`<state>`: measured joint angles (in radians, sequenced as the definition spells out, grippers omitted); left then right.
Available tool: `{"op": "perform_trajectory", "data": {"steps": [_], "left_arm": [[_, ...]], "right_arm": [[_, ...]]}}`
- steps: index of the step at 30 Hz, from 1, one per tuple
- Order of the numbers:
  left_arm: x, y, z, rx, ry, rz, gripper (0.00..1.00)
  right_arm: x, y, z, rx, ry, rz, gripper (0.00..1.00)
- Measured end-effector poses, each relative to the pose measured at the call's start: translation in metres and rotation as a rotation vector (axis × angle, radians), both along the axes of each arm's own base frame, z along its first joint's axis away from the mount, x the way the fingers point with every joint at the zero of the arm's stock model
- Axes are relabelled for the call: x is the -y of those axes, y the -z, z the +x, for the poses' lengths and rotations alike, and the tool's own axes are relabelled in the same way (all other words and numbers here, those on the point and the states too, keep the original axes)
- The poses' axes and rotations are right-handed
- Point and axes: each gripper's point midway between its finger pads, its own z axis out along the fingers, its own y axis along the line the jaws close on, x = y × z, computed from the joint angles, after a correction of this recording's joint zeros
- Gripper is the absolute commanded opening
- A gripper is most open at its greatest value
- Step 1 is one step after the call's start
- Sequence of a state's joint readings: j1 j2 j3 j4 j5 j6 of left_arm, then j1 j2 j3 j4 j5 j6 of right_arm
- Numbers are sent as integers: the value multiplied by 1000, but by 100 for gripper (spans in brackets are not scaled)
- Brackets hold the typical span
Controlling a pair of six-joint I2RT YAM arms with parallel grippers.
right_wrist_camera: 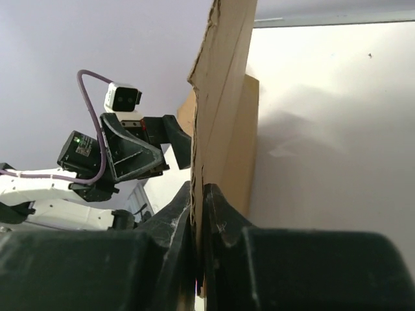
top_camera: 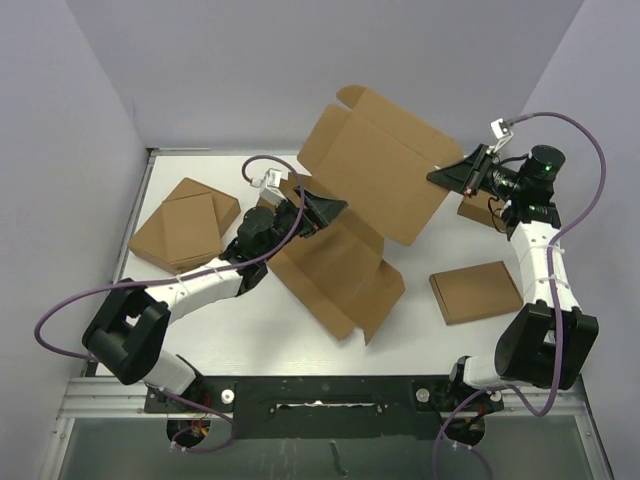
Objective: Fold the paper box
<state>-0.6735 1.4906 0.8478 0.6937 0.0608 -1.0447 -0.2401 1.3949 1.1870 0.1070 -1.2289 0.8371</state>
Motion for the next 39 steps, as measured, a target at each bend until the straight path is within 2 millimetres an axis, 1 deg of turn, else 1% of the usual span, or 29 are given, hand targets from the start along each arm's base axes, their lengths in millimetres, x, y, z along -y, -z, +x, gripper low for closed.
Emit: {"op": "perform_trajectory", "data": {"steps": [2,4,7,9,10,11,13,14,16,18,19,20,21,23,25,26,28,31,32,35,37,39], "left_arm": [[-1,14,-1,-47,-6,13,88],[-3,23,-3,-69,-10,18,88],[-9,34,-4,-71,-17,47,89],[-16,32,-3,-33,-15,73,90],[-36,9,4,59,-16,82,91],[-39,5,6,74,-21,80,94],[-66,-24,16,171,11,101,98],[-84,-41,27,221,5,118,98],[-122,-78,48,336,-40,165,98],[-151,-105,57,444,-84,222,98],[-158,-114,57,490,-91,251,98],[-160,-121,55,539,-82,285,98],[-159,-124,52,574,-63,307,98],[-149,-128,49,641,5,348,98],[-138,-128,53,701,82,366,97],[-133,-124,58,726,116,371,96],[-126,-110,68,726,163,378,96],[-121,-93,87,709,205,397,92],[-119,-91,93,715,219,402,88],[-112,-96,108,752,257,403,85],[-107,-99,113,782,282,397,83],[-100,-99,114,803,312,390,80]], "right_arm": [[-1,2,1,18,1,-39,0],[-5,-1,1,61,0,-105,0],[-14,-17,-1,185,-18,-224,0],[-19,-29,-7,272,-33,-290,0],[-19,-45,-15,376,-40,-358,0],[-19,-48,-17,399,-41,-374,0],[-18,-59,-22,467,-47,-416,0],[-18,-64,-24,500,-51,-435,0],[-17,-70,-27,545,-58,-460,0],[-17,-71,-29,569,-69,-474,0],[-18,-71,-30,575,-75,-478,0],[-18,-70,-31,576,-82,-478,0],[-18,-69,-32,577,-87,-479,0],[-19,-69,-35,579,-97,-480,0],[-20,-71,-38,584,-108,-477,0],[-21,-73,-39,589,-113,-475,0],[-22,-76,-42,598,-120,-473,0],[-23,-79,-45,609,-132,-467,0],[-24,-80,-46,611,-137,-464,0],[-25,-82,-49,613,-148,-455,0],[-26,-83,-51,612,-154,-450,0],[-27,-84,-52,616,-159,-446,0]]}}
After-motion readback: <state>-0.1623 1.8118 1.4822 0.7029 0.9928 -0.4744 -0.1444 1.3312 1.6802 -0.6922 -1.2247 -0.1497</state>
